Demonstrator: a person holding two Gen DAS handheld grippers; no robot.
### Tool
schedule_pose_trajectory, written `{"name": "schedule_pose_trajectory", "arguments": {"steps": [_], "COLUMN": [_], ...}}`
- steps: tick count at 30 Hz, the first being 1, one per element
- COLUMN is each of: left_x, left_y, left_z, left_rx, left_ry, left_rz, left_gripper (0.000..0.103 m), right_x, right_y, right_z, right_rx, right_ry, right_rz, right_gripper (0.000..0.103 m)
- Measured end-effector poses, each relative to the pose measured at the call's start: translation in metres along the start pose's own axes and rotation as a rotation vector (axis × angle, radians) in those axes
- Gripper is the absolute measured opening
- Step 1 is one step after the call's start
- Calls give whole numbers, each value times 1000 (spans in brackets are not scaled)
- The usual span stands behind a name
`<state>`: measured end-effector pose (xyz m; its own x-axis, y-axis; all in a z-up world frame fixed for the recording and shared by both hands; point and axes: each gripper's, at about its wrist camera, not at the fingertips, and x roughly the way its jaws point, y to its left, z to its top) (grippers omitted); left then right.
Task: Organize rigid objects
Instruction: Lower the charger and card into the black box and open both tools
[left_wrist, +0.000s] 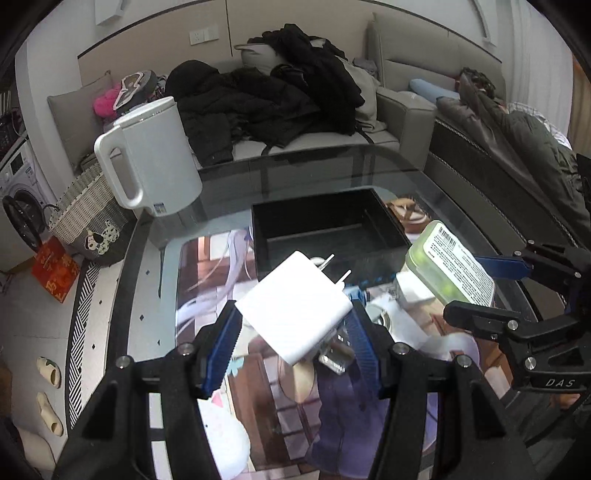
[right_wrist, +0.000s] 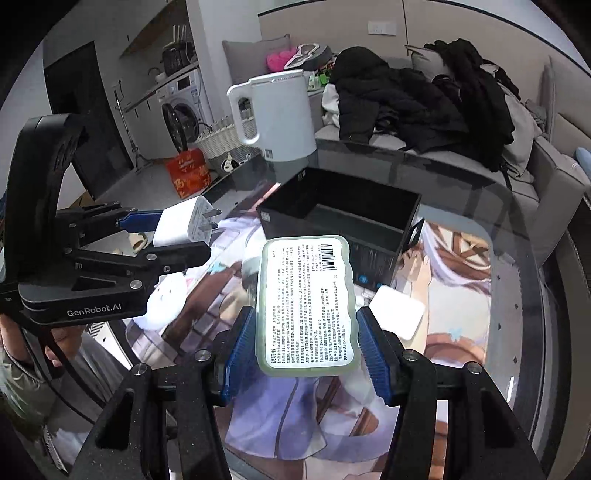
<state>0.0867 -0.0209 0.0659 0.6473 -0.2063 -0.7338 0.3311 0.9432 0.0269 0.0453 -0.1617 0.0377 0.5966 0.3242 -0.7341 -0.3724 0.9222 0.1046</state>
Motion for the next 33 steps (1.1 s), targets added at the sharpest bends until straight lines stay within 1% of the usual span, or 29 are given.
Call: {"name": "schedule_pose_trajectory", "arguments": {"steps": [2,7,10,13,16,19,21,23,26,29,33], "left_x": [7,34,55,76,96,115,121,123,122,123,125], "left_y": [1,4,11,17,19,19,18,15,15,16,17], "left_z": [17,49,59,64,64,59,54,50,49,50,49], "left_rx": [0,0,-19,-41,-49,-56,-61,-48,-51,-58,-70], "left_ry": [-17,-12,9,41,77,125,149,157,150,144,157], "left_rz": [14,30,34,29,22,10,2,7,5,2,-14], "left_gripper": [57,57,57,57,57,57,57,57,58,58,59], "right_x": [-2,10,27,53,84,103,114,122,128,127,125], "right_y": [-6,-21,-29,-36,-47,-56,-58,-61,-63,-63,-61], "right_z": [19,66,90,104,109,107,104,99,92,88,86], "right_rx": [6,30,30,40,71,86,90,100,102,106,107], "right_ry": [-21,-45,-48,-19,23,53,78,107,126,121,121], "right_rz": [-18,-54,-92,-103,-110,-120,-125,-117,-106,-92,-90], "right_gripper": [56,56,56,56,56,56,56,56,56,56,56]}}
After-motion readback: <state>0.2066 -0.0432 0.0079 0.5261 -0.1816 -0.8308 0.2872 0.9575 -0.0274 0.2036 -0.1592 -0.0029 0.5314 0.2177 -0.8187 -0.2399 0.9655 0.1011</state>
